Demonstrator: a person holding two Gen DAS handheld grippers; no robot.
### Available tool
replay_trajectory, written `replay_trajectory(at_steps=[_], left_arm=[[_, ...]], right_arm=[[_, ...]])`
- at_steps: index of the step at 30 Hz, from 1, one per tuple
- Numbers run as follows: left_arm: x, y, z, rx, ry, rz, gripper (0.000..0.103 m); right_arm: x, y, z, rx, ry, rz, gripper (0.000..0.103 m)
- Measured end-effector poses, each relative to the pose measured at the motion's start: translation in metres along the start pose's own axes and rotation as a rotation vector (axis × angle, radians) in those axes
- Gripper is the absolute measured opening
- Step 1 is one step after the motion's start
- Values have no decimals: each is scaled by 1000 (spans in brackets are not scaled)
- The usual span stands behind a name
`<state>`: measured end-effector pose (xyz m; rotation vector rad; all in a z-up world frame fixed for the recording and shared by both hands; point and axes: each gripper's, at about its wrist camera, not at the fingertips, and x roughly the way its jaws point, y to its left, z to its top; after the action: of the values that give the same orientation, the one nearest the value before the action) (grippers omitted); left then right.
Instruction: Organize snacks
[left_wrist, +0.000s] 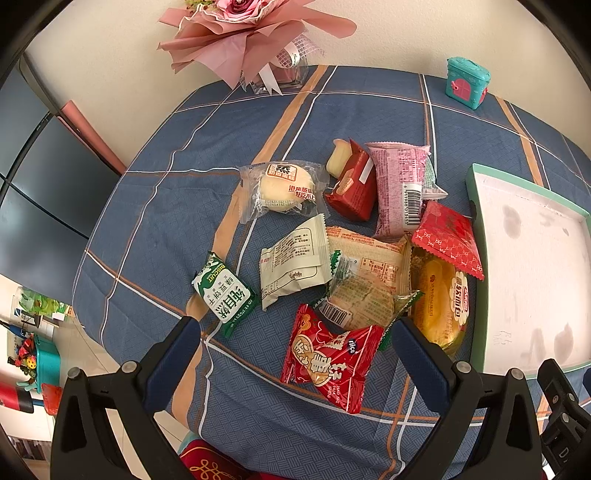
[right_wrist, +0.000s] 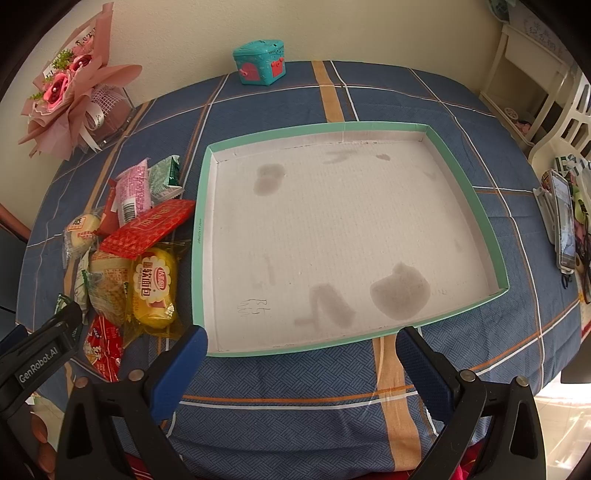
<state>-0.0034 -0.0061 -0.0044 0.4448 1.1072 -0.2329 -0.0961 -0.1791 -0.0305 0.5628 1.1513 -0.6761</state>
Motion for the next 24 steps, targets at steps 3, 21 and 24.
replay_trajectory(at_steps=[3,21,24], left_arm=[[0,0,0,0,0,-1,103],[-1,7,0,-31,-3,-21,103],[-5,23,2,-94,-17,-38,103]], right_arm=[[0,0,0,0,0,0,103],[0,4,0,-10,-1,5,103],[-3,10,1,-25,-16,35,103]])
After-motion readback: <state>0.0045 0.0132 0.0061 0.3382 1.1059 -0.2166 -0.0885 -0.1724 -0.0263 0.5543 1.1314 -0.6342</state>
